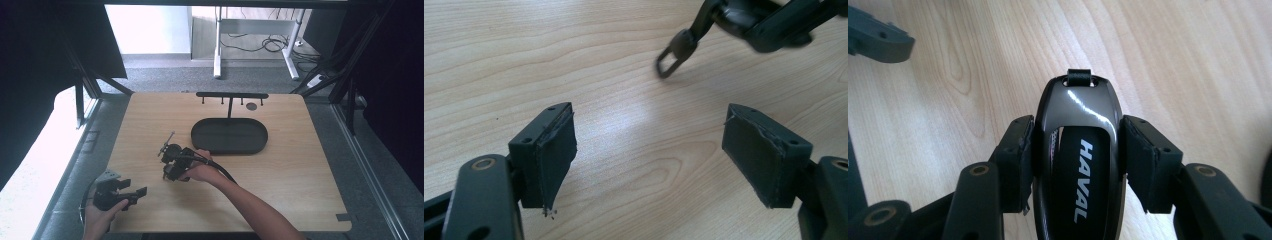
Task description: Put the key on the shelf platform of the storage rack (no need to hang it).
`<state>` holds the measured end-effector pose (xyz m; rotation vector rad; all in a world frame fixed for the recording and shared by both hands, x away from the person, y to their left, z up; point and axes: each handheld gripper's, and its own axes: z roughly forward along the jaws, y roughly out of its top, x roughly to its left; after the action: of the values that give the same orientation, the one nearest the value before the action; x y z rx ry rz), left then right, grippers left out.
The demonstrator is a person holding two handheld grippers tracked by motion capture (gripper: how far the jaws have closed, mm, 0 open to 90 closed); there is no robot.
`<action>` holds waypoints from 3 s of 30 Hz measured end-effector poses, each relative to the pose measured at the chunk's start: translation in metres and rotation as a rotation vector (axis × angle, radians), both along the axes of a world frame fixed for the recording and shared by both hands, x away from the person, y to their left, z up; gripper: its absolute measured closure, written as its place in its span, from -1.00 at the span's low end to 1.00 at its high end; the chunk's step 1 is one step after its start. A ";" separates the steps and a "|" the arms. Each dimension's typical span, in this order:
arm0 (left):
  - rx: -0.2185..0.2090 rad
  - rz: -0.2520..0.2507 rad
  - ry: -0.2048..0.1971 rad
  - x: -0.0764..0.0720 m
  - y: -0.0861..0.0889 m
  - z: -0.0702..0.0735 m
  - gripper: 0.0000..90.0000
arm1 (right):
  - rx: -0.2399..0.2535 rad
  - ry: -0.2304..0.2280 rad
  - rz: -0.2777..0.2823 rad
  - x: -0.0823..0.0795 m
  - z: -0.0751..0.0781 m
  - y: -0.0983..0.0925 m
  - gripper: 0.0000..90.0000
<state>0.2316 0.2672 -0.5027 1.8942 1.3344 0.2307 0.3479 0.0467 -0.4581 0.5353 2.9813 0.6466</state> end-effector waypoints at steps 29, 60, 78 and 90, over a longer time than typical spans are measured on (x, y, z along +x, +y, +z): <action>0.002 -0.010 0.002 0.000 -0.001 0.000 -0.51 | 0.066 -0.073 -0.053 0.003 0.049 -0.056 0.10; 0.000 -0.004 0.006 0.000 0.000 0.000 -0.51 | 0.058 -0.082 -0.154 0.031 0.065 -0.097 0.10; -0.001 -0.002 0.007 0.000 0.000 0.000 -0.51 | 0.044 -0.088 -0.212 0.051 0.064 -0.120 0.10; -0.004 -0.003 0.006 0.000 0.000 0.000 -0.51 | 0.036 -0.081 -0.229 0.064 0.059 -0.131 0.10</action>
<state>0.2316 0.2671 -0.5027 1.8944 1.3352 0.2213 0.4118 -0.0840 -0.3995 0.8170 2.7807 0.6845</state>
